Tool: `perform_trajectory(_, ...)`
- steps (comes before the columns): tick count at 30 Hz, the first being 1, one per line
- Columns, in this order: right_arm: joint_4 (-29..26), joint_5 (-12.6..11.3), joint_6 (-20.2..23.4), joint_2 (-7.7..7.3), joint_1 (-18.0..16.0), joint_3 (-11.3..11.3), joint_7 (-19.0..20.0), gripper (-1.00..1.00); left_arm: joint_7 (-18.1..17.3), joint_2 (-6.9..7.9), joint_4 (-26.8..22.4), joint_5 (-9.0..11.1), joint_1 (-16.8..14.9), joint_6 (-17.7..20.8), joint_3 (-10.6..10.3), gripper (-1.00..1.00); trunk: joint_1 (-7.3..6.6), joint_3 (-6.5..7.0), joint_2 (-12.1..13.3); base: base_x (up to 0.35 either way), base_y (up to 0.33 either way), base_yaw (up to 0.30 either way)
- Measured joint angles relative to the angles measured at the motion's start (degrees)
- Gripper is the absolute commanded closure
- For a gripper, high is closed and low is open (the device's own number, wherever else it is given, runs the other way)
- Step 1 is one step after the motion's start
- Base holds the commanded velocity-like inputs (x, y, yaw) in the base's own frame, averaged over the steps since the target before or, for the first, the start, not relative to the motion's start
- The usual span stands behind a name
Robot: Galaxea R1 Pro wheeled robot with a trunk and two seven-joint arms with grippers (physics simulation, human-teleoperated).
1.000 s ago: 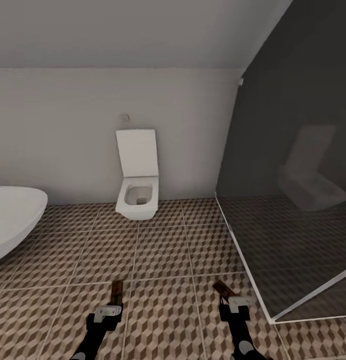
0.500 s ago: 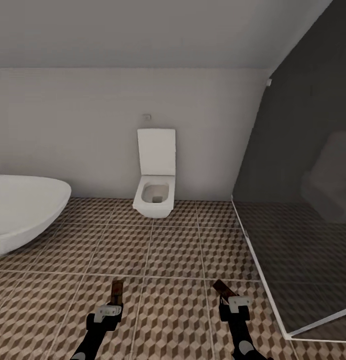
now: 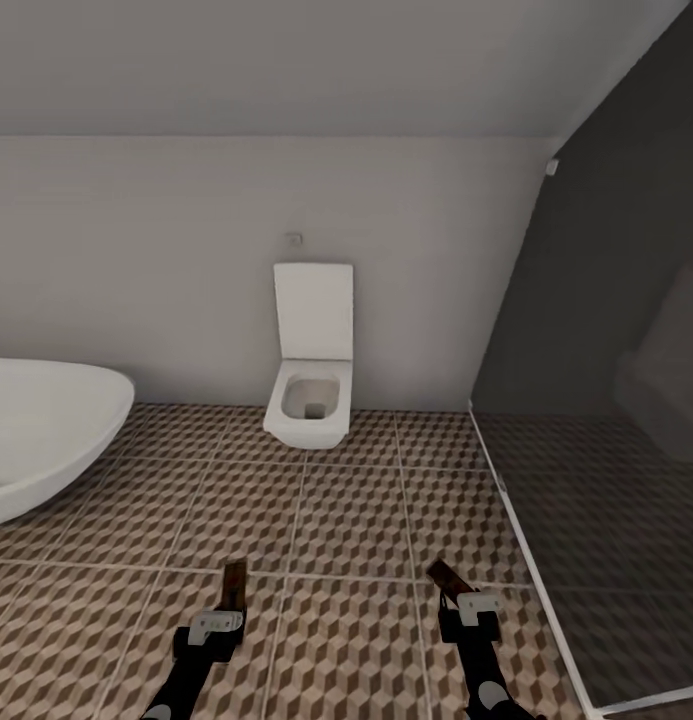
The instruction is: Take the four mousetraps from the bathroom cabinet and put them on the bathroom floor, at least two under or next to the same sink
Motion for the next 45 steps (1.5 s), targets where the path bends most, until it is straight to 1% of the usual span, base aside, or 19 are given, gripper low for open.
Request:
perform_trajectory(5, 0.0, 0.0, 0.0, 0.0, 0.0, 0.0, 0.0, 1.0, 0.0, 0.0, 0.0, 0.0, 0.0, 0.0, 0.0, 1.0, 0.0, 0.0, 0.0, 0.319, 0.072, 0.0)
perform_trajectory(16, 0.0, 0.0, 0.0, -0.07, 0.0, 0.0, 0.0, 1.0, -0.1, 0.0, 0.0, 0.0, 0.0, 0.0, 0.0, 1.0, 0.01, 0.0, 0.0, 0.241, 0.176, 0.0)
perform_trajectory(45, 0.1, 0.1, -0.1, -0.14, 0.0, 0.0, 0.2, 1.0, -0.1, 0.0, 0.2, 0.0, 0.0, -0.1, 0.0, 1.0, 0.03, 0.0, 0.0, 0.006, 0.005, 0.0)
